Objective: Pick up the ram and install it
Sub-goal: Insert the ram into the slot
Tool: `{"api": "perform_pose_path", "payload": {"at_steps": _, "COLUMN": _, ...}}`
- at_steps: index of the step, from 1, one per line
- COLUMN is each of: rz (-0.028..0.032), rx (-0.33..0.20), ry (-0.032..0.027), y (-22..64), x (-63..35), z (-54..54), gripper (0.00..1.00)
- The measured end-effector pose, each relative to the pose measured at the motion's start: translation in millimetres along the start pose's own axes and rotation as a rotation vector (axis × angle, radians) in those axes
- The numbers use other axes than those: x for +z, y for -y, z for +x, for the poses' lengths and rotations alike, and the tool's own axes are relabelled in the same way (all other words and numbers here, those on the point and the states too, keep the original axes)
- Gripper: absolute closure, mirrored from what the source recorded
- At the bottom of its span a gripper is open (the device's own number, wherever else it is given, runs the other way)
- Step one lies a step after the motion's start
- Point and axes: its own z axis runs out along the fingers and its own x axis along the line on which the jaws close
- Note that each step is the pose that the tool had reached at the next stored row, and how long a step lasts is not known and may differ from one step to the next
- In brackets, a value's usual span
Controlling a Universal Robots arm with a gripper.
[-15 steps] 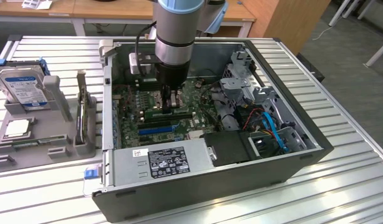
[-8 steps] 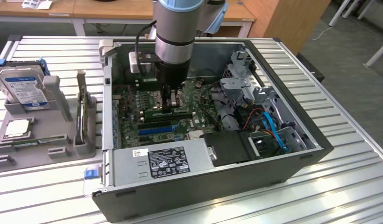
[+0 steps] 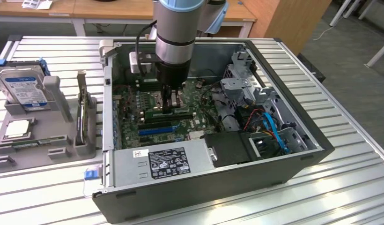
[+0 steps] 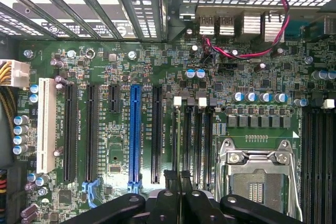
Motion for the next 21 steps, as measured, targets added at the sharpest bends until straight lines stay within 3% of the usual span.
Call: {"api": "perform_pose_path", "payload": {"at_steps": 21, "rz": 0.0, "rx": 0.0, "ry": 0.0, "y": 1.2, "x": 2.2, "z": 0.0, "gripper": 0.88}}
